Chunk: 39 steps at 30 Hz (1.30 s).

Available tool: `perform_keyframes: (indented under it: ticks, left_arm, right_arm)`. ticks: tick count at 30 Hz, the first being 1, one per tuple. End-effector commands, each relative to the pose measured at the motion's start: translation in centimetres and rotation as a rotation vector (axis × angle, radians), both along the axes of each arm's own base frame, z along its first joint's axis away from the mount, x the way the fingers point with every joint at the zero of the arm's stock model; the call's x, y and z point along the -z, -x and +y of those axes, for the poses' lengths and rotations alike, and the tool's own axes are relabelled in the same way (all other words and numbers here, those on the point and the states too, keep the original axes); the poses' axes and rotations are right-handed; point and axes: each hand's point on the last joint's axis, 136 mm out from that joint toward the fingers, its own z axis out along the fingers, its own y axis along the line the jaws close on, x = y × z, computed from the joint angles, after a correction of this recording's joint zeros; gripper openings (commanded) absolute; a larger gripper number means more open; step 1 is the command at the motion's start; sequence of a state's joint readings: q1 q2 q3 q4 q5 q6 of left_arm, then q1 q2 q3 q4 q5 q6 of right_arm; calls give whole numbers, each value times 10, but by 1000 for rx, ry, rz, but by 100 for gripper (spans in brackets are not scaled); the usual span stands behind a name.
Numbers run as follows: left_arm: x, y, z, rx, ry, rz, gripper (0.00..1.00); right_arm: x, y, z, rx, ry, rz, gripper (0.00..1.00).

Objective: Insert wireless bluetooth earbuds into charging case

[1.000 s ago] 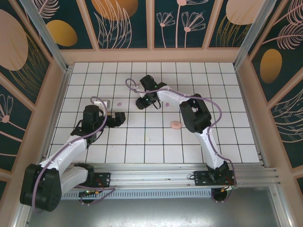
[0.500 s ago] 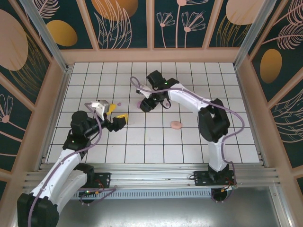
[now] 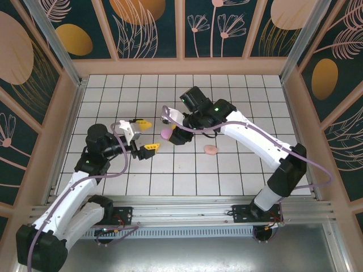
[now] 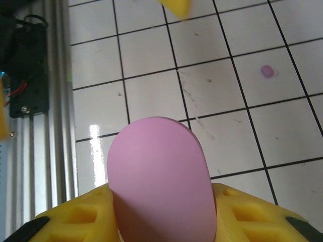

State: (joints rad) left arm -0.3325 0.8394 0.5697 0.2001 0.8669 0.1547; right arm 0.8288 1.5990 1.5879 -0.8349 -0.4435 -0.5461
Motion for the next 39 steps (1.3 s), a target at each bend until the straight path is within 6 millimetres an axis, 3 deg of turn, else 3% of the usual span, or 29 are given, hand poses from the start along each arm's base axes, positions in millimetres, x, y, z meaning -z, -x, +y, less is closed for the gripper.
perform_keyframes:
  ticks: [1, 15, 20, 26, 34, 39]
  left_arm:
    - [-2, 7, -11, 57, -35, -58, 85]
    - [9, 14, -30, 169, -70, -31, 58]
    - [14, 16, -32, 192, -72, -17, 58]
    - [18, 19, -33, 211, -73, -11, 65]
    - [21, 21, -35, 231, -72, 4, 53]
    - [22, 21, -37, 239, -67, 8, 53]
  right_arm:
    - [-6, 23, -9, -52, 6, 19, 32]
    - [-8, 43, -13, -88, 6, 44, 31]
    - [-9, 42, -12, -96, 0, 31, 31]
    - [-13, 41, -11, -99, -11, 21, 31]
    - [-15, 42, -8, -107, -24, 24, 30]
    - [-15, 42, -8, -107, -27, 27, 30]
